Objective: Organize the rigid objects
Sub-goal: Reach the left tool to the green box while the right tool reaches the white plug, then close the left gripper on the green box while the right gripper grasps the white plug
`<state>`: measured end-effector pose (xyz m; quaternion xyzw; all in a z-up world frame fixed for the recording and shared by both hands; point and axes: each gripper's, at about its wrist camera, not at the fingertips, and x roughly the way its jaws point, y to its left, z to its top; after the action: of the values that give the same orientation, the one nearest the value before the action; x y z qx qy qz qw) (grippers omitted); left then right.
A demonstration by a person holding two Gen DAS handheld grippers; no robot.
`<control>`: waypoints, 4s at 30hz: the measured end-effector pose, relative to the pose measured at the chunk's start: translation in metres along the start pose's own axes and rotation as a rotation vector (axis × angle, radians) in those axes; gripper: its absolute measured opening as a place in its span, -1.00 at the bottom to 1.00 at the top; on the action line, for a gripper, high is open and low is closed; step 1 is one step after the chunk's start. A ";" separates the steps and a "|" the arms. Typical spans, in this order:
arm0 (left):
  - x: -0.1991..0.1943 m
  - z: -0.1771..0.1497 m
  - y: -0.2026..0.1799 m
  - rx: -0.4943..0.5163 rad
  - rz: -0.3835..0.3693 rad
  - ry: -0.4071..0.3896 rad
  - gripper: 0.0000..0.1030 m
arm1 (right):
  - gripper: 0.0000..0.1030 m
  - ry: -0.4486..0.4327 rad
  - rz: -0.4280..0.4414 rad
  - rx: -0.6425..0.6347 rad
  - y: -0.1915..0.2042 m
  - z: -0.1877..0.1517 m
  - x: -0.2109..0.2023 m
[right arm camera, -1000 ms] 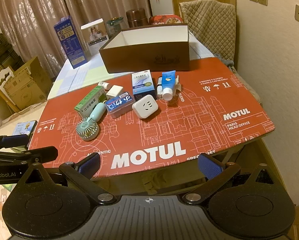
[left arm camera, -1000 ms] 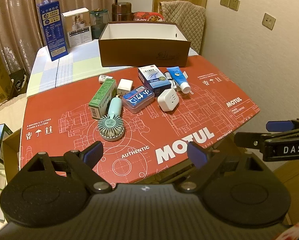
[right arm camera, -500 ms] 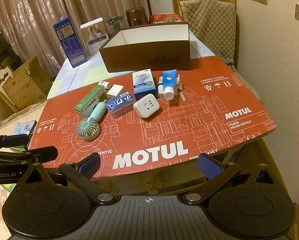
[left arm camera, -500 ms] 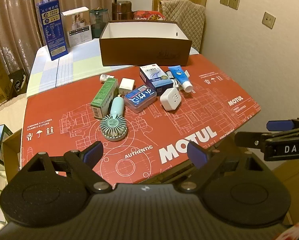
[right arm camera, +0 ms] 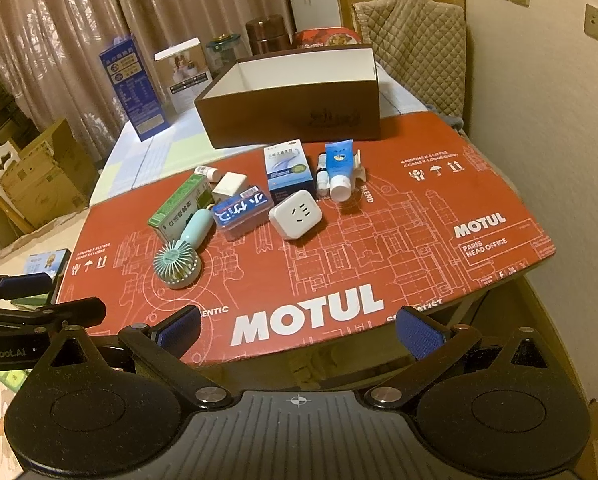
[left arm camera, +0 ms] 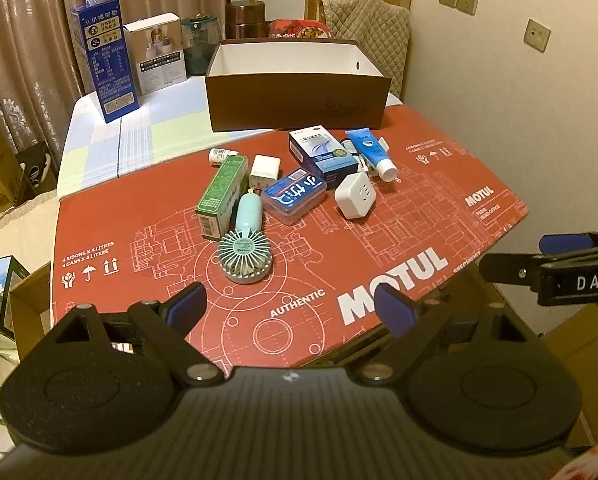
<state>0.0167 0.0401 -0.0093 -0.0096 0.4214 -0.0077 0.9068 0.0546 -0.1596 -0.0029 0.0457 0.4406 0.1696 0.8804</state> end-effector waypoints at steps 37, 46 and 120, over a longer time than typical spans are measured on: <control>0.057 0.010 0.039 -0.035 -0.015 0.067 0.68 | 0.79 -0.132 0.078 -0.150 0.004 0.015 0.062; 0.099 0.033 0.041 -0.064 0.004 0.088 0.66 | 0.60 -0.079 0.111 -0.230 -0.011 0.037 0.117; 0.265 0.127 0.101 0.111 -0.103 0.284 -0.51 | 0.11 0.031 -0.033 -0.110 -0.046 0.093 0.189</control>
<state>0.2848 0.1362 -0.1323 0.0202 0.5435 -0.0788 0.8355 0.2447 -0.1322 -0.1004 -0.0126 0.4451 0.1798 0.8772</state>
